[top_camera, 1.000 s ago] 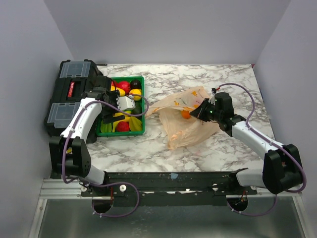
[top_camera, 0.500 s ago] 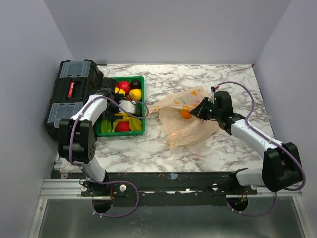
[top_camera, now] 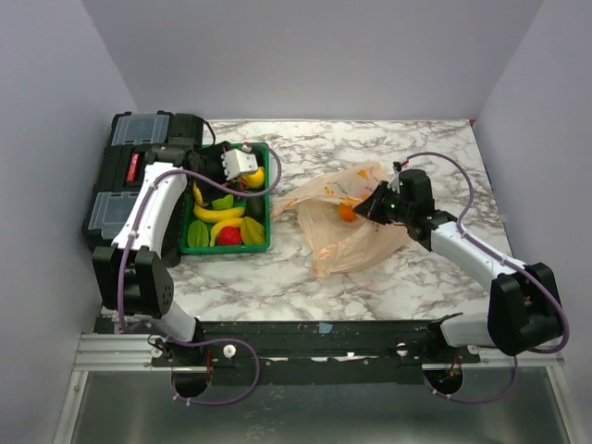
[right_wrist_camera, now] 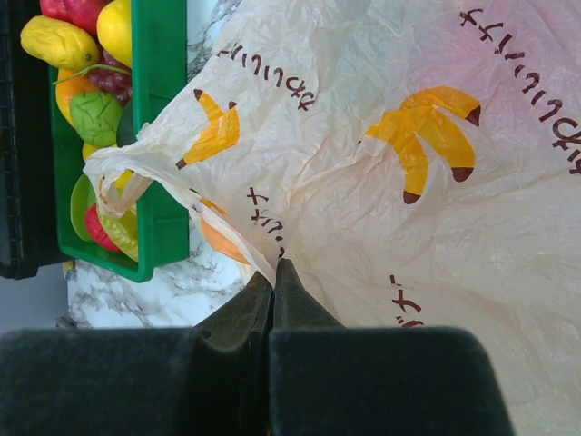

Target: Place the fake fruits into the plastic bag and tie a complex knot

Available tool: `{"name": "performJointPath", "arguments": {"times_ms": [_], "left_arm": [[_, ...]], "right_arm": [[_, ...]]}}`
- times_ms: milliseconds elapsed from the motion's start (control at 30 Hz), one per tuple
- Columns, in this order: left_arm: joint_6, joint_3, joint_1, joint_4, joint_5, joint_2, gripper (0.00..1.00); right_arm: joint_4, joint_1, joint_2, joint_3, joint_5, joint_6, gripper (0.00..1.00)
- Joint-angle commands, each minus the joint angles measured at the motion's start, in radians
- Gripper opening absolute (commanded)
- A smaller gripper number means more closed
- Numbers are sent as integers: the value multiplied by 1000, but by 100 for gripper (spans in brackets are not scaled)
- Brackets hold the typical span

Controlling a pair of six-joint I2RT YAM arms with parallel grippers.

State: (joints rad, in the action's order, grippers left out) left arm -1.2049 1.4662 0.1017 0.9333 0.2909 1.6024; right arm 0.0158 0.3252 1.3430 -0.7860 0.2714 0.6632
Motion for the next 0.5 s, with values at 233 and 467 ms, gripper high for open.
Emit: {"name": "performJointPath", "arguments": {"times_ms": [233, 467], "left_arm": [[1164, -358, 195, -733, 652, -211, 30], [1669, -480, 372, -1192, 517, -53, 29]], "right_arm": [[-41, -2, 15, -56, 25, -13, 1], [-32, -2, 19, -66, 25, -13, 1]]}}
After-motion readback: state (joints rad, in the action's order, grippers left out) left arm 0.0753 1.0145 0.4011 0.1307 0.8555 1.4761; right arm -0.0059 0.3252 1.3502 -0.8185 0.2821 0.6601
